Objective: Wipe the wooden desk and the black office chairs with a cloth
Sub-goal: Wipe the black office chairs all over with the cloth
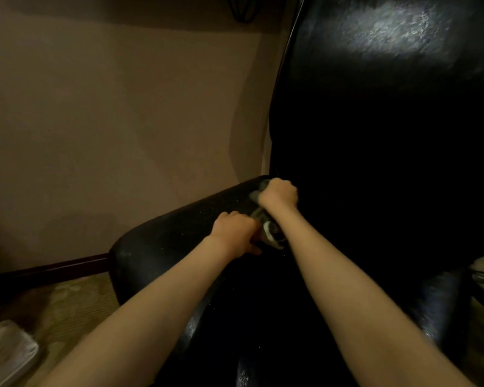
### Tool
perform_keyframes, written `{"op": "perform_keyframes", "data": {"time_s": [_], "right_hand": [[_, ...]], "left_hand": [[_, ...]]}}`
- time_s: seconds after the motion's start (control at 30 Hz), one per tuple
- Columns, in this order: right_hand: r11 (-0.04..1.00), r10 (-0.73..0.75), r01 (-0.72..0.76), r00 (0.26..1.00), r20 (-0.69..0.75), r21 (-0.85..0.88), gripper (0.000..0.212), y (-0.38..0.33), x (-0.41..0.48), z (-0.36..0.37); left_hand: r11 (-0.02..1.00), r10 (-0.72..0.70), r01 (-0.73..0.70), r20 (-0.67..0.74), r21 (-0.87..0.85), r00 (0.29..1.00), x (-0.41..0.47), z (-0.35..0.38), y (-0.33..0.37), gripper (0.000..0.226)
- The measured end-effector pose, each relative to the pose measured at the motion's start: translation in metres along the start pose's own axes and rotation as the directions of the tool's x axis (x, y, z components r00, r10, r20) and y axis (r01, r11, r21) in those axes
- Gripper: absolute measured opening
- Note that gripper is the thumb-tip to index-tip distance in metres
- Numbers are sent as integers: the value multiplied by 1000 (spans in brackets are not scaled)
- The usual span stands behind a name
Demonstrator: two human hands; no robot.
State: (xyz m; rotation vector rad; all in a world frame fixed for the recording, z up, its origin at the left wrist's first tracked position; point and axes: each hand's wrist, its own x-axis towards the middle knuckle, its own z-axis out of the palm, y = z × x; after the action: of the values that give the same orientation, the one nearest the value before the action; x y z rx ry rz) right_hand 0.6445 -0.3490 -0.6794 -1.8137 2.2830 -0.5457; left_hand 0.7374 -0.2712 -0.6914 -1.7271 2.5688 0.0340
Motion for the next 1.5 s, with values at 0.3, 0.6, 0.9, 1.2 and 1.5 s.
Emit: {"op": "perform_keyframes", "data": {"time_s": [0.3, 0.6, 0.9, 1.2, 1.5], "right_hand": [[988, -1, 17, 995, -99, 153, 33, 30, 14, -49], [986, 38, -50, 996, -76, -162, 22, 59, 16, -19], [949, -212, 188, 975, 70, 254, 31, -42, 4, 11], [974, -60, 36, 993, -103, -224, 22, 49, 85, -7], [878, -475, 479, 869, 139, 4, 25, -37, 70, 22]], "left_hand": [[941, -58, 70, 46, -330, 997, -19, -3, -9, 25], [931, -112, 105, -1, -350, 994, -18, 12, -8, 21], [955, -131, 116, -38, -272, 991, -16, 2, -16, 23], [914, -199, 192, 18, -358, 980, 19, -18, -38, 18], [967, -108, 124, 85, -221, 991, 38, -8, -35, 25]]}}
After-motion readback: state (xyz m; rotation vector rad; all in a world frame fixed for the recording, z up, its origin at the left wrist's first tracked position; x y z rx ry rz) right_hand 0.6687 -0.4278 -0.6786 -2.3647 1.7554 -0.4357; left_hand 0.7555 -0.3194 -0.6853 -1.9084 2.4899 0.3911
